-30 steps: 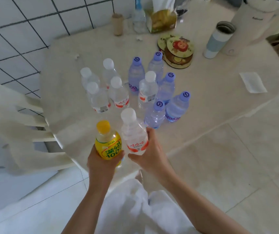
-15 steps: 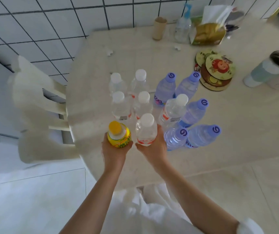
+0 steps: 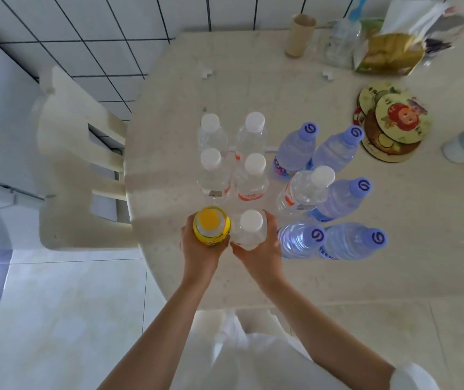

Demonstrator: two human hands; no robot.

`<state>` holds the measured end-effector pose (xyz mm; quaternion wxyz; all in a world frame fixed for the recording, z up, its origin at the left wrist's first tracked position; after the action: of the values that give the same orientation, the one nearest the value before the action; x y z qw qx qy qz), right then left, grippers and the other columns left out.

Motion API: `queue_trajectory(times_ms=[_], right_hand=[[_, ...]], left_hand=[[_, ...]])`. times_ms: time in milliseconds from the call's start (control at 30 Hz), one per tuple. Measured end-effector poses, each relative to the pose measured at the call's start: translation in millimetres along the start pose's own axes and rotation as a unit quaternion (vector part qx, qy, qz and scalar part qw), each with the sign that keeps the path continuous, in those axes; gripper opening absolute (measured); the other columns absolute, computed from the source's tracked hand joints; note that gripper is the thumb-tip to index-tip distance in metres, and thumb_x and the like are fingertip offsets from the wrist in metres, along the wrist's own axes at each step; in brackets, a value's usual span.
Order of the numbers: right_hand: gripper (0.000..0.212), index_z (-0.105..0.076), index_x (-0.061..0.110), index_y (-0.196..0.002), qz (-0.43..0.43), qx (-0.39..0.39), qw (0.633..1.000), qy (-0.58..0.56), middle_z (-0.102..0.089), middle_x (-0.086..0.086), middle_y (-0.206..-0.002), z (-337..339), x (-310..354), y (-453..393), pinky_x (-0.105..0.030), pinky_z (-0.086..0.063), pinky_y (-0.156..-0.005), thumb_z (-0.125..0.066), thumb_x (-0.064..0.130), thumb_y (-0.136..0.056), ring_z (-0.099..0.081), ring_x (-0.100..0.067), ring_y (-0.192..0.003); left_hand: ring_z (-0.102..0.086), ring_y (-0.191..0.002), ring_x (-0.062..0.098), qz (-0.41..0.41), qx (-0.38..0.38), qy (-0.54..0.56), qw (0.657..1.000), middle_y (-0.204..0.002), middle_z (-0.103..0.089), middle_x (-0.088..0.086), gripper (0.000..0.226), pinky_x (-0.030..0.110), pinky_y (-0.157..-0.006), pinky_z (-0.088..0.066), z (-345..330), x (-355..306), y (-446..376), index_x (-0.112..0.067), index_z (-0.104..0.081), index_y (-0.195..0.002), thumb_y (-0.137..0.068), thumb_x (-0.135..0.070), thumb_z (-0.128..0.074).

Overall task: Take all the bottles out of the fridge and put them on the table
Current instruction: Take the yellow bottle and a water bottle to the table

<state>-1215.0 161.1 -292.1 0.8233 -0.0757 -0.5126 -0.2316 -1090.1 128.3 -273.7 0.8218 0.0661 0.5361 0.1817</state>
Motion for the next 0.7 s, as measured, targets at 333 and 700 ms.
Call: queue_trajectory(times_ms=[333, 700], right_hand=[[0.085, -0.041, 0.01, -0.132, -0.019, 0.019, 1.0, -0.002, -0.051, 0.003, -0.105, 4, 0, -1, 0.008, -0.03, -0.074, -0.087, 0.008, -0.061, -0.044, 0.001, -0.09], [0.078, -0.042, 0.017, -0.134, -0.034, 0.019, 0.999, -0.004, -0.049, 0.014, -0.111, 2, -4, 10, -0.004, -0.032, -0.084, -0.085, 0.025, -0.069, -0.046, -0.001, -0.104]], left_hand=[[-0.06, -0.101, 0.02, -0.036, 0.066, -0.062, 0.995, -0.11, -0.063, 0.002, 0.066, 0.034, -0.087, -0.047, 13, 3, -10, -0.027, -0.057, -0.113, -0.057, -0.021, -0.092], [-0.06, -0.089, 0.006, -0.054, 0.048, -0.034, 0.997, -0.099, -0.065, -0.015, 0.062, 0.007, -0.071, -0.039, 12, 5, -2, -0.026, -0.056, -0.11, -0.058, -0.028, -0.091]])
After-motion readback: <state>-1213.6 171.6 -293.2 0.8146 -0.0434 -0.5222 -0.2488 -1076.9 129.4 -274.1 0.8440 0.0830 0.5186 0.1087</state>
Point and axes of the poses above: each hand's wrist, its own y-axis away from the middle knuckle, its own z-axis out of the back of the hand, x = y × z, the point moved 1 cm from there along -y, towards the middle knuckle
